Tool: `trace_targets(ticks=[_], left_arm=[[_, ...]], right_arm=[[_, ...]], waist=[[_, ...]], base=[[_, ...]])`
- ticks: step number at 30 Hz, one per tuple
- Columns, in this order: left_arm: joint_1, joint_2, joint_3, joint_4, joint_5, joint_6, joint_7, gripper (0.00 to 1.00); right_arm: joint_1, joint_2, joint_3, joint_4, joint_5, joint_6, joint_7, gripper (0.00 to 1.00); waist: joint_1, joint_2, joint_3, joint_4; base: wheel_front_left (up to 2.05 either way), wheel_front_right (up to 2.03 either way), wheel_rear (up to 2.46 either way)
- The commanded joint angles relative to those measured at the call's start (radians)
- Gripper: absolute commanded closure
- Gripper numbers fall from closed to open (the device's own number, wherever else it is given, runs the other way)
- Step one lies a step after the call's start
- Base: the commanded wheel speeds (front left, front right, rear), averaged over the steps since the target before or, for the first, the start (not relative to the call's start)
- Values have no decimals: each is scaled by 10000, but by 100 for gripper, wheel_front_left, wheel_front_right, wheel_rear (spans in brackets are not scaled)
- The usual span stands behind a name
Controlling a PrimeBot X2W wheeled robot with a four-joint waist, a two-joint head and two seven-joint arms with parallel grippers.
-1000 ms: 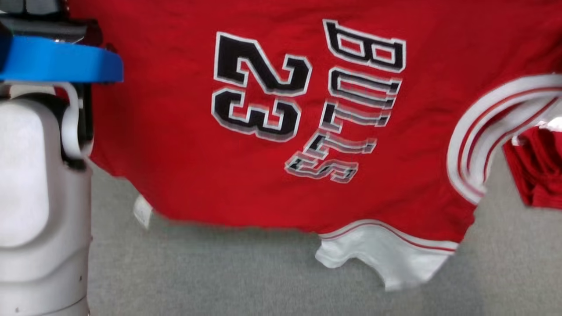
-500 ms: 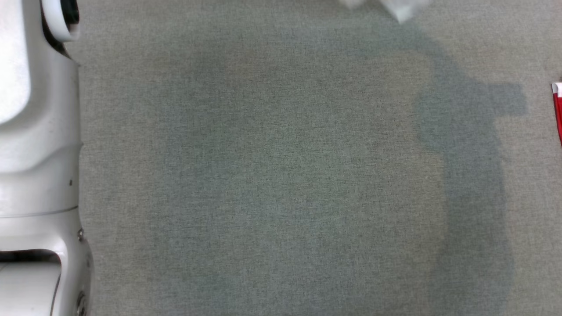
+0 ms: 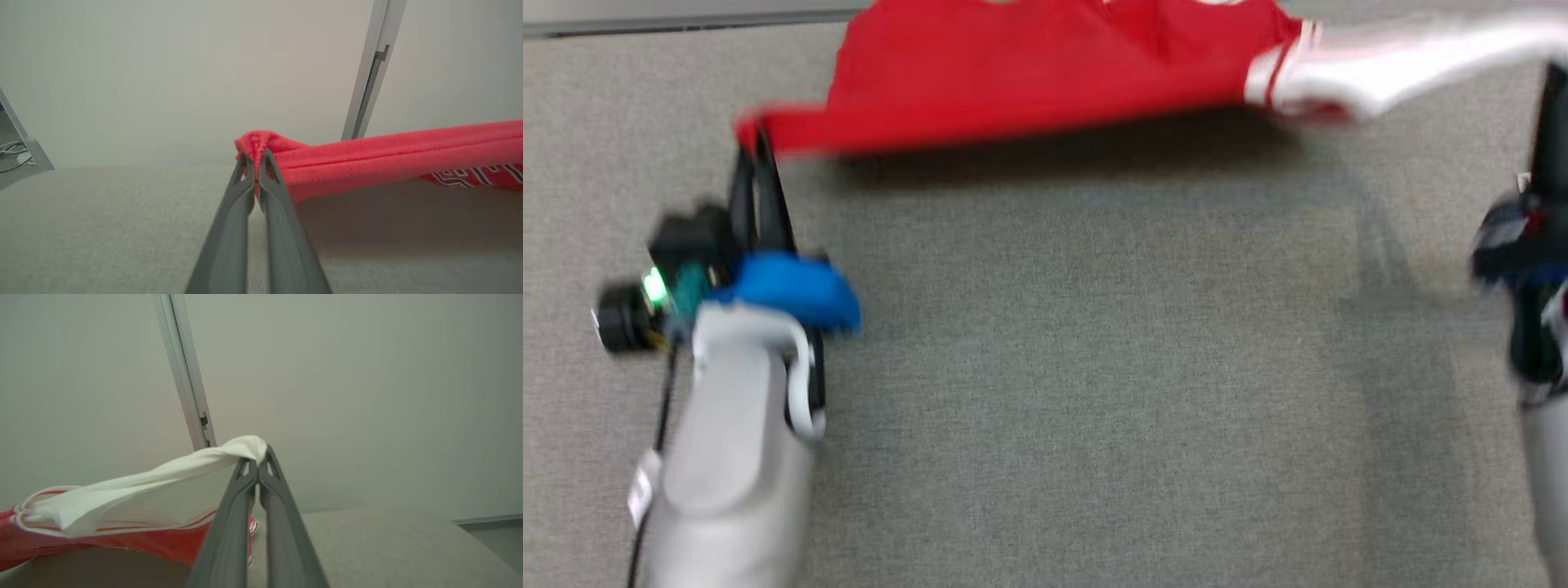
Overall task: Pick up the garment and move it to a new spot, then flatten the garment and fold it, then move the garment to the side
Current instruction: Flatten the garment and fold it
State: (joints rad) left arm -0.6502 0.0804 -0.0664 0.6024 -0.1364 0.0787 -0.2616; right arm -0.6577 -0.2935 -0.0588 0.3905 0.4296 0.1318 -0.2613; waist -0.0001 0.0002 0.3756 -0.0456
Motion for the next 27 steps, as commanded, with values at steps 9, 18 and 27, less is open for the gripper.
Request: trace_targets(ticks=[9,18,27], left_arm=[[3542,-279,-252,33,-336,-374,-43,100],[5499,-285,-971,-40,-1445,-69,-44,100],[6801,-277,-492,-98,-1446,-31,-46,100]], right_arm=[[3912,181,949,430,323,-18,-51,100],[6156,320,1612,1071,524,-13,-49,100],[7853,432,1777,930,705,-13,-48,100]], waist=[[1,-2,-1209,-70],[1,-2,-2561,79],[1,-2,-3656,62]], base=[[0,0,0],[0,0,0],[0,0,0]])
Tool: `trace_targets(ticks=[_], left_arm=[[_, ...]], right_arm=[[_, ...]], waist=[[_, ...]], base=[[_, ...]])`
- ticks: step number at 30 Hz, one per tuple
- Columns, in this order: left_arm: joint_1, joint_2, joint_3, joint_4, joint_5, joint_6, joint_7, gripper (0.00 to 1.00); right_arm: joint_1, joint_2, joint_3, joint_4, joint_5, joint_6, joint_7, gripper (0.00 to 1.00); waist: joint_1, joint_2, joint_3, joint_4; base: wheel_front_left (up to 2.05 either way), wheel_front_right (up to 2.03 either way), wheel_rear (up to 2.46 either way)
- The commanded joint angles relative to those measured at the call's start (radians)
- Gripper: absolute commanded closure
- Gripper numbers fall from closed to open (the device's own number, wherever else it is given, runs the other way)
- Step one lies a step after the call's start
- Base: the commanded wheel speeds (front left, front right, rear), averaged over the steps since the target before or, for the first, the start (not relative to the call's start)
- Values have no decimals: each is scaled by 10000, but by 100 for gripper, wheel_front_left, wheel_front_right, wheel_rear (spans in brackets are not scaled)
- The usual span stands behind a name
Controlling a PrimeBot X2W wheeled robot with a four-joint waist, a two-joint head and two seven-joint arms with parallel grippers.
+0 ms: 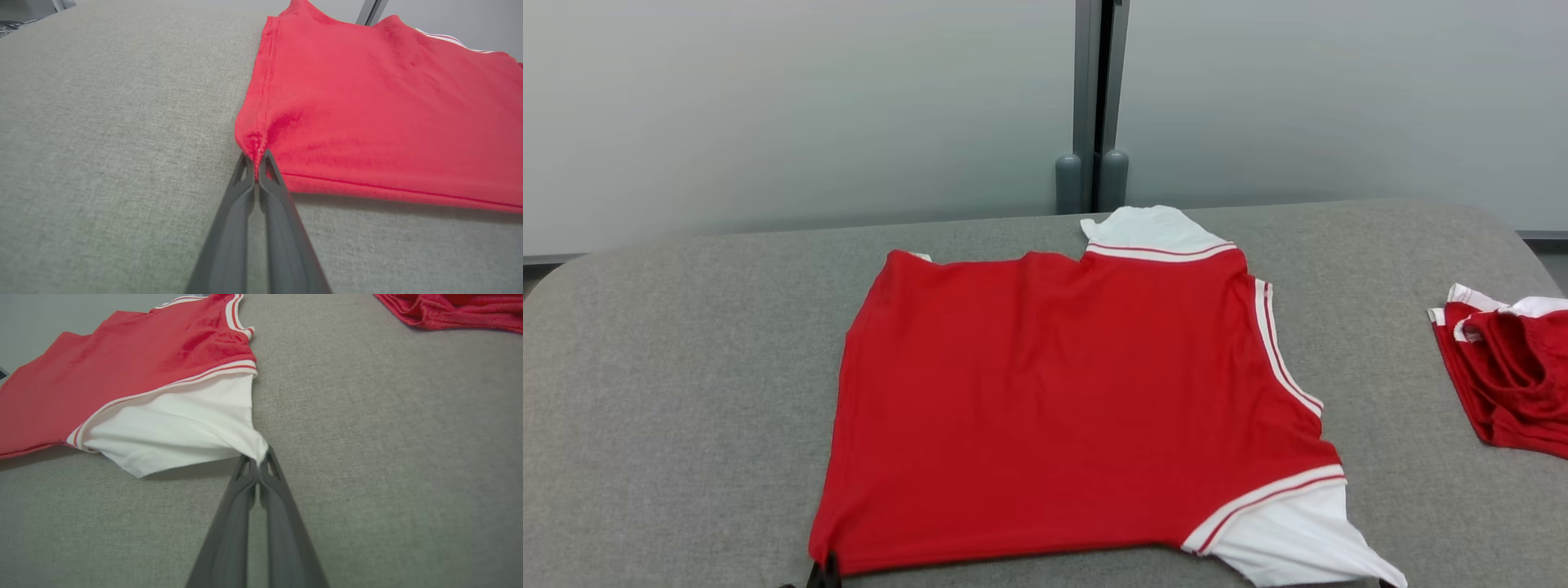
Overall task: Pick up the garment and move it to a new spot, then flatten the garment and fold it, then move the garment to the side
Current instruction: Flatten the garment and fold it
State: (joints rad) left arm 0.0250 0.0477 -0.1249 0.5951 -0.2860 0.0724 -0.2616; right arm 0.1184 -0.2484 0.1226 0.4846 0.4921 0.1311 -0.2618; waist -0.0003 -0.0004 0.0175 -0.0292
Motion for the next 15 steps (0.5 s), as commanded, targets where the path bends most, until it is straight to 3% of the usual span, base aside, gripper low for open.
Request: trace_targets(ticks=[1,8,15], left_arm=[[176,51,125,-93,70,34,-46,100],[867,53,266,-683,150,-30,-46,100],[263,36,-22,-1600,312,-67,-46,100]], right_arm=[[250,-45,-55,-69,92,-6,-42,100],[1074,-151,-609,-806,189,-10,-47,100],[-89,112,-1079,-1691,123,-9,-45,100]], waist=[[3,4,-143,-107],[3,4,-245,-5],[3,4,240,204]], base=[[0,0,0],[0,0,0],[0,0,0]])
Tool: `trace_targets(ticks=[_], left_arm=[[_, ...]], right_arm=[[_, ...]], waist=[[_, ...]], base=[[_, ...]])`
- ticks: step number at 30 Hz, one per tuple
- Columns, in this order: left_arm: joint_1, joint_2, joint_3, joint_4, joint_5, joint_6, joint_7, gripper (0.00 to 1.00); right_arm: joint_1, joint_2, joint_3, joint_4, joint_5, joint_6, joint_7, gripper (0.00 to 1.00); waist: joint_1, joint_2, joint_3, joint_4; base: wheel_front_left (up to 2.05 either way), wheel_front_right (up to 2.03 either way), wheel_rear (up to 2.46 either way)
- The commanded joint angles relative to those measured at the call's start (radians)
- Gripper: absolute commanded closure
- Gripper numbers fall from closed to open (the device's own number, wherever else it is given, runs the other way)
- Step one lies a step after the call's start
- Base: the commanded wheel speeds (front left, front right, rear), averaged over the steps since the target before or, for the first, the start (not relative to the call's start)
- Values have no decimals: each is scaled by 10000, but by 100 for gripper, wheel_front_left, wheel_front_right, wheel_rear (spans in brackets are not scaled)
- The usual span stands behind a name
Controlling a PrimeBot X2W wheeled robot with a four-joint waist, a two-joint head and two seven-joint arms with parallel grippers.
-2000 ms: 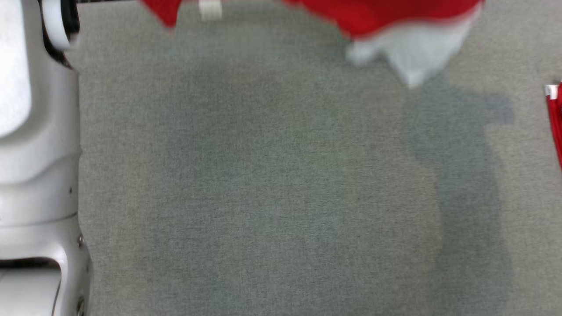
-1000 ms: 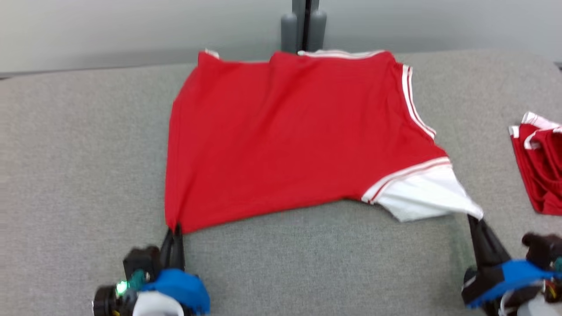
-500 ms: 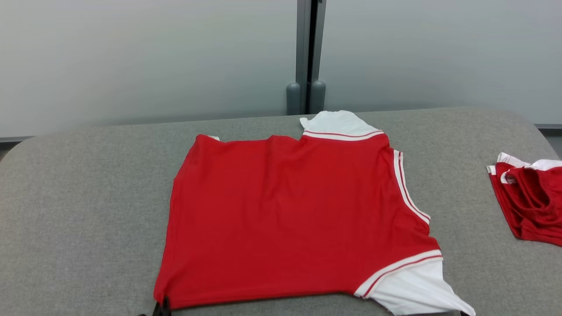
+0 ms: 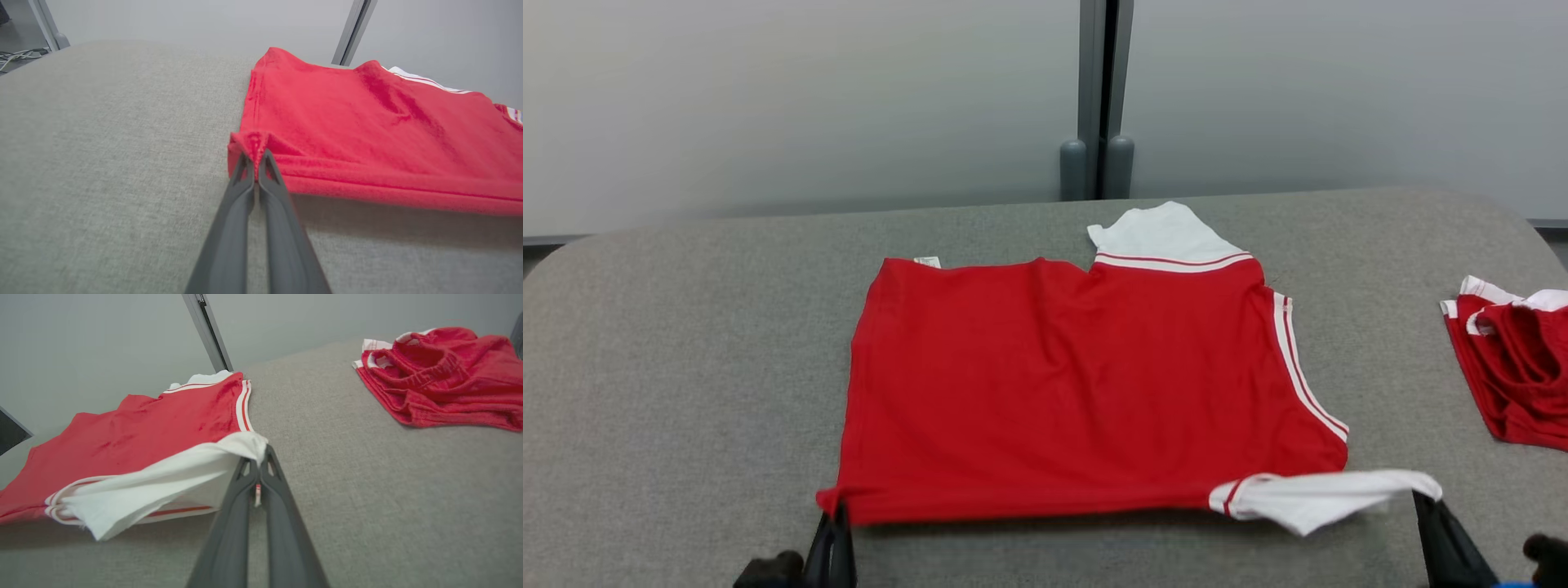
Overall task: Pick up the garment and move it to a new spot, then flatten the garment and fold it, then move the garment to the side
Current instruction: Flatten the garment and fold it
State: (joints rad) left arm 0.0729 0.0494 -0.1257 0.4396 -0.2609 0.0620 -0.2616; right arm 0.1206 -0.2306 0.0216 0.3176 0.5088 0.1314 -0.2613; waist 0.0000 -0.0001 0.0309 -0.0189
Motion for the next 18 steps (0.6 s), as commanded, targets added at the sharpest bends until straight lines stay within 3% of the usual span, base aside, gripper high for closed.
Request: trace_targets(ticks=[1,18], left_arm=[[-353,19,-71,-129,76,63,-46,100],[-2958,12,-1070,1150,-306,497,-46,100]], right_arm=[[-383,-60,-80,-29,-63,-11,-51,100],[-4119,-48,-265,2094,-905,-10,-45,100]], waist=[[0,1,194,138],[0,1,1595,373]], base=[[0,0,0],[0,0,0]])
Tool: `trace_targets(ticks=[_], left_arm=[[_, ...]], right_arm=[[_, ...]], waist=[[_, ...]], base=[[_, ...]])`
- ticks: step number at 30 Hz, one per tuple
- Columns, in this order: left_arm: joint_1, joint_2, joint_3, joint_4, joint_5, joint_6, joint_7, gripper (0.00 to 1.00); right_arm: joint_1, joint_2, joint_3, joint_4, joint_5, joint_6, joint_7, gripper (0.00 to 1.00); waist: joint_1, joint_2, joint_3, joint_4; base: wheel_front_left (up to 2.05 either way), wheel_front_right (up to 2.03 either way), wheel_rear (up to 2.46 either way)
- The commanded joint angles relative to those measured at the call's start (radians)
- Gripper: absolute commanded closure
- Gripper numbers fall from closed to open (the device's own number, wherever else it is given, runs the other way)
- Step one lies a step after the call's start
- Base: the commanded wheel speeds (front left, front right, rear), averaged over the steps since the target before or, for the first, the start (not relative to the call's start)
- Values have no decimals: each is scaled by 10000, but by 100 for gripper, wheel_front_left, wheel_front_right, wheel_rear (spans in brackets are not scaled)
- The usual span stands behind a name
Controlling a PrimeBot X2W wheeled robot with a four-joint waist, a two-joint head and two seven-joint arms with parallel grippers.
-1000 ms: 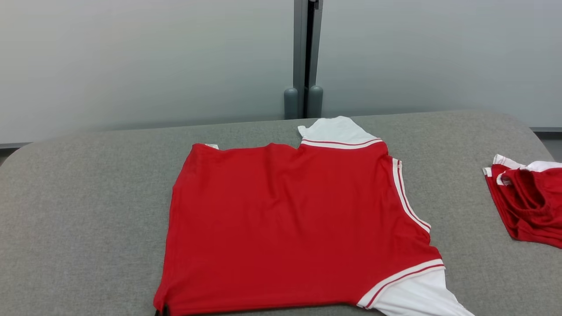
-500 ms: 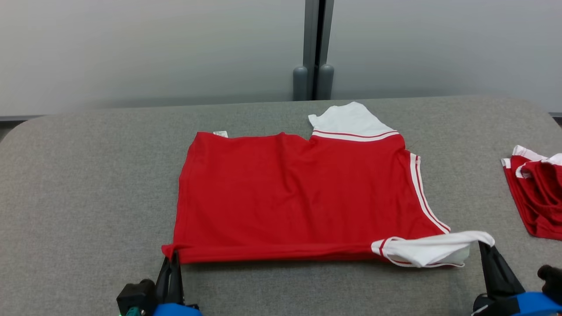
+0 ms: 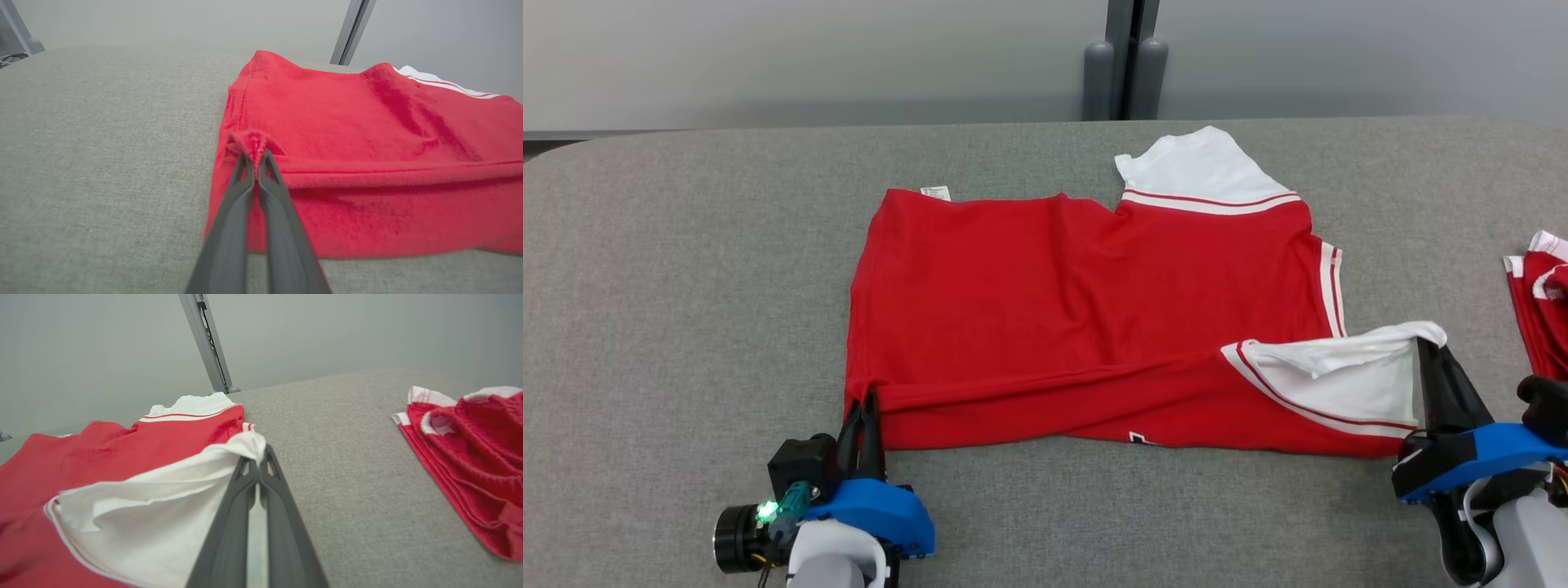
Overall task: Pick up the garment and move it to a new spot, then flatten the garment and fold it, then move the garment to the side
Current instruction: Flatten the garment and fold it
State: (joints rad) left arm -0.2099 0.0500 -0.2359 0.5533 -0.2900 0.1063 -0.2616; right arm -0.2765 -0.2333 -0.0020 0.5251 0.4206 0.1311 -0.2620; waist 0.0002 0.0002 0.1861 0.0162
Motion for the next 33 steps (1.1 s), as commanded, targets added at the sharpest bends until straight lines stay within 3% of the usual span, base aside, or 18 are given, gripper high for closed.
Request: trace_targets(ticks=[1,12,13,14,15,24,33], left_arm=[[-277,12,3,86,-39,86,-46,100],[-1444,8,-149,589,-69,290,-45,100],[-1512,9,-148,627,-71,293,-45,62],[-1536,9,-126,664,-106,323,-47,0],[-1549,9,-125,696,-102,339,-47,0],[-473,1,74,63,-645,360,-45,0],[-307,4,200,866,-785,533,-39,0]], right_arm=[[-274,-21,-69,93,-106,-6,-37,100],[-1222,151,-325,500,-782,-6,-37,100],[-1271,217,-361,528,-805,-6,-37,85],[-1319,283,-415,515,-823,-4,-37,24],[-1335,323,-438,516,-853,-4,-37,0],[-412,510,-846,-146,-841,-4,-37,0],[492,716,-452,-154,-646,-4,-37,0]], waist=[[-2,-2,96,19],[-2,-2,602,-4],[-2,-2,630,-8],[-2,-2,648,-15],[-2,-2,653,-23],[-2,-2,485,-82],[-2,-2,536,-271]], base=[[0,0,0],[0,0,0],[0,0,0],[0,0,0],[0,0,0],[0,0,0],[0,0,0]])
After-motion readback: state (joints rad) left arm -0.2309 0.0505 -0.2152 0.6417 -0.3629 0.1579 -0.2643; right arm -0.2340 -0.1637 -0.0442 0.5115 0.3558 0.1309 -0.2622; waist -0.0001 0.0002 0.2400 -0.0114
